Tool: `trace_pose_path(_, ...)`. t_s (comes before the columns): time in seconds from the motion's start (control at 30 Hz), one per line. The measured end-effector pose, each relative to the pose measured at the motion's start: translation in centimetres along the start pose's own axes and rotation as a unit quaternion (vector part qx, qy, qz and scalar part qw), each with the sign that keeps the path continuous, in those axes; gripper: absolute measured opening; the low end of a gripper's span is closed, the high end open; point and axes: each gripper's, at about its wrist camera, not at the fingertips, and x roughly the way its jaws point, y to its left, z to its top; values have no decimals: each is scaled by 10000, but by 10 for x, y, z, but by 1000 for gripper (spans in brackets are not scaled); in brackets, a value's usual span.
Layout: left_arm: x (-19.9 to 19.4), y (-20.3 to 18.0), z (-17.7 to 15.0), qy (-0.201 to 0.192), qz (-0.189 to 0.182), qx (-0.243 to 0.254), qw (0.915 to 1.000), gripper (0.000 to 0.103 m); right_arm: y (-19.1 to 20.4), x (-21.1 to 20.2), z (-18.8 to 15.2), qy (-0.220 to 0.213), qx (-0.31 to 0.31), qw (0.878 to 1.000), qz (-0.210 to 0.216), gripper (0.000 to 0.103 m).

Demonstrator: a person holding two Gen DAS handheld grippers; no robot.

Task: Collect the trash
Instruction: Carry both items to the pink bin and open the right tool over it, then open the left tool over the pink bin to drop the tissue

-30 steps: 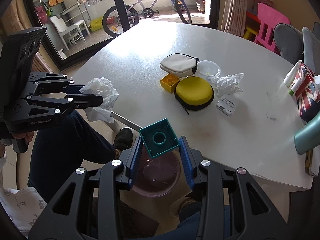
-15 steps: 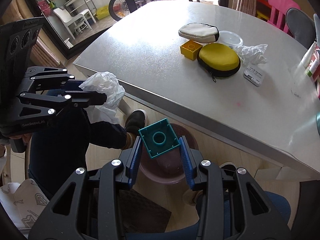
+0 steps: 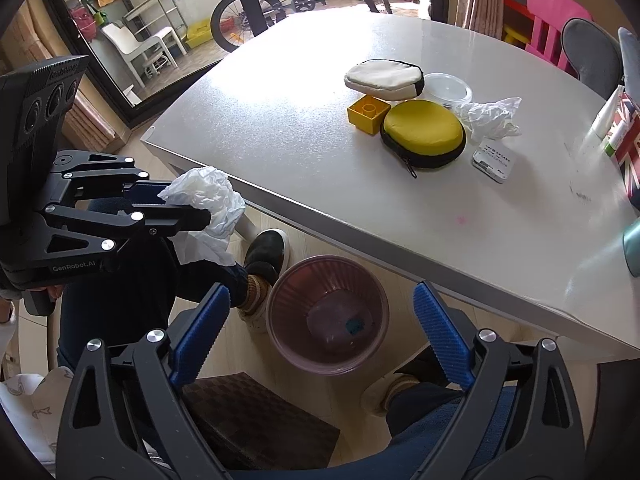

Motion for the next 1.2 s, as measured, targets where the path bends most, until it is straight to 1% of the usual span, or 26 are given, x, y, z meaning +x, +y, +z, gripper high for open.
trace_pose_path(0.37, 5, -5, 1, 74, -57, 63, 9999, 22, -11, -14, -3, -141, 170, 9996, -164, 94)
trace_pose_path(0.77, 13, -11, -1, 201, -148, 138, 9996, 22, -30, -27, -4, -307, 418, 9979, -379, 95)
trace_pose_path(0.83, 12, -13, -1, 192, -177, 164, 9995, 24, -32, -28, -3, -329, 437, 9977, -395, 95)
trace_pose_path(0.87, 12, -14, 0, 184, -209, 179, 9995, 28, -34, -29, -3, -339, 454, 9976, -396, 95)
trace_pose_path(0.93, 13, -15, 0, 174, -244, 203, 9993, 48, -37, -30, -3, -359, 505, 9973, -398, 95)
trace_pose_path(0.97, 13, -15, 0, 148, -250, 196, 9994, 76, -39, -30, -3, -370, 526, 9971, -412, 95)
trace_pose_path(1.0, 12, -15, 0, 80, -272, 176, 9994, 97, -41, -31, -3, -380, 541, 9969, -423, 95)
trace_pose_path(1.03, 10, -15, 1, 13, -299, 159, 9994, 97, -42, -32, -3, -393, 557, 9967, -432, 95)
trace_pose_path(1.2, 13, -14, 4, 60, -269, 113, 9996, 97, -45, -35, -3, -433, 601, 9962, -465, 95)
